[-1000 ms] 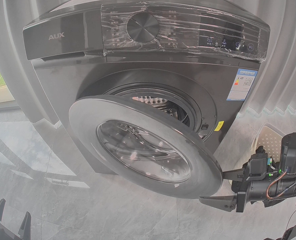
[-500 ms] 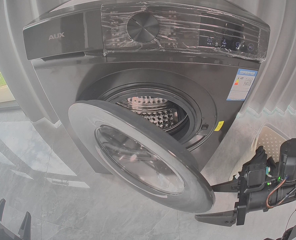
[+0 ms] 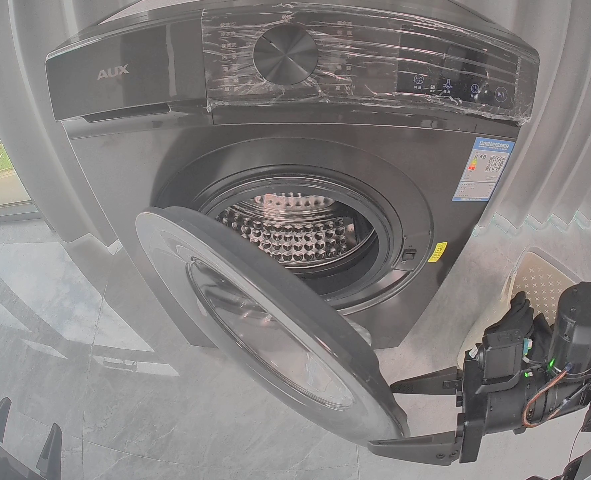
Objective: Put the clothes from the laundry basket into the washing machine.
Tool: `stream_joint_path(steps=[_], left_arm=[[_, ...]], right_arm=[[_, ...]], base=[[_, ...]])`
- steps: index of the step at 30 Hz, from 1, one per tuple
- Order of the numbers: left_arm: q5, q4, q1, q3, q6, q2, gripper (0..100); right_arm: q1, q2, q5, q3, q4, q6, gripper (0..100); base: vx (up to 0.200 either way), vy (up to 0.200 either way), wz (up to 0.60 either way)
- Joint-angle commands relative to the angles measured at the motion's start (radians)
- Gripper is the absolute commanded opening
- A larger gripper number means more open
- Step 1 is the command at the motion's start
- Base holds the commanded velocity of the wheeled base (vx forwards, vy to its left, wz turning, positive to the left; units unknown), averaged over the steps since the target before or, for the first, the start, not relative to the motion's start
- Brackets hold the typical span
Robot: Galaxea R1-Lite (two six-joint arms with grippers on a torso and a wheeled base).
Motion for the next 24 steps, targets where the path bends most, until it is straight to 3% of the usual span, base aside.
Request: stream_joint_path(steps=[1, 7, 17, 24], left_arm=[[0.000, 0.000, 0.000, 0.018, 0.000, -0.018, 100], [-0.001, 0.000, 0.000, 0.018, 0.000, -0.018, 100], [-0.001, 0.000, 0.000, 0.018, 0.000, -0.018, 100], [-0.001, 0.000, 0.000, 0.018, 0.000, -0.018, 100]], right_arm=[[-0.007, 0.028, -0.007, 0.000, -0.006, -0.003, 100], [-0.071, 0.017, -0.022, -0.017, -0.009, -0.003, 100], [-0.080, -0.040, -0.015, -0.019, -0.009, 0.003, 100], [-0.083, -0.133, 0.039, -0.005, -0.009, 0.052, 100]], base=[[0.000, 0.000, 0.00], [0.000, 0.000, 0.00], [0.000, 0.000, 0.00], [0.000, 0.000, 0.00]])
